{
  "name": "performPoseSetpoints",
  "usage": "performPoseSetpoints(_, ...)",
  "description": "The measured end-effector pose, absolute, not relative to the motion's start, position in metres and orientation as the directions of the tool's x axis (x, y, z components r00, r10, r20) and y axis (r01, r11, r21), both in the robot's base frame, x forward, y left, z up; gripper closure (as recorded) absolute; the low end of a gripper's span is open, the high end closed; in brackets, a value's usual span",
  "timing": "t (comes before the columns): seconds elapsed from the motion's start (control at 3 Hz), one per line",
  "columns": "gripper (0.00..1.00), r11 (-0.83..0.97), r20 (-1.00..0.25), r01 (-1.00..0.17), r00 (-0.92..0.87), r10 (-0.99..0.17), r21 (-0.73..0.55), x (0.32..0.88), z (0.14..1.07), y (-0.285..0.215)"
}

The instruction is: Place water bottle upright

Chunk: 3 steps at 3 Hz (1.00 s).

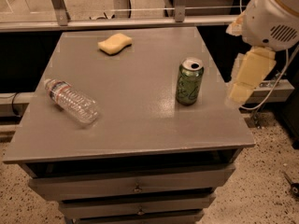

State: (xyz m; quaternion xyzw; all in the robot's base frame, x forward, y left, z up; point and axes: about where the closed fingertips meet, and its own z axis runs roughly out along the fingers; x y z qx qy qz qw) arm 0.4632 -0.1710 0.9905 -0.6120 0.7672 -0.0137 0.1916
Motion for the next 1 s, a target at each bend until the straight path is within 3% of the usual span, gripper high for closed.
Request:
performPoseSetpoints(0.33, 0.0, 0.223, -0.361, -0.941, -0.122, -0.924, -0.254, 0.495, 1.001, -0.1)
performPoseSetpoints(0.67, 0.0, 0.224, -0.362, -0.941, -0.122, -0.924, -0.254, 0.495, 1.001, -0.099)
performPoseSetpoints(1.0, 0.0, 0.204, -0.428, -0.954, -0.092, -0.899, -0.222, 0.504, 0.997, -0.025)
